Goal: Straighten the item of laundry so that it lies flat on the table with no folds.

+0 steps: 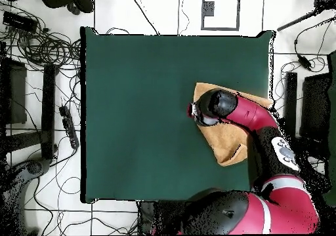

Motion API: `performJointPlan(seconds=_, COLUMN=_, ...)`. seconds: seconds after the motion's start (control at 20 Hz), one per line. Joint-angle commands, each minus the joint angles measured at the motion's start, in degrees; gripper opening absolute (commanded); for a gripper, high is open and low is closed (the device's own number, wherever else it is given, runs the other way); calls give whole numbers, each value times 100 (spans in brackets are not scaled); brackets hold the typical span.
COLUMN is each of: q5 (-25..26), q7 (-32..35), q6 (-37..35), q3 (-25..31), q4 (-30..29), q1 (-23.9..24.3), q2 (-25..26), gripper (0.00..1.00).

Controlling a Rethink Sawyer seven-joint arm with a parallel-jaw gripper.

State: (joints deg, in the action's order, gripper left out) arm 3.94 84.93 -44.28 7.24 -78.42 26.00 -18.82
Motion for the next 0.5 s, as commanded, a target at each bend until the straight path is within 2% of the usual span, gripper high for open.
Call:
performJointPlan(seconds=0.05, q5=-773, q7=1375, q6=151, q3=694, q4=-1238, q1=-206, q2=60, gripper=0)
performJointPlan(seconds=0.5, q5=-1413, q7=1317, q6=-317, q3=691, q4=-1220, q1=-219, q2=-70, gripper=0)
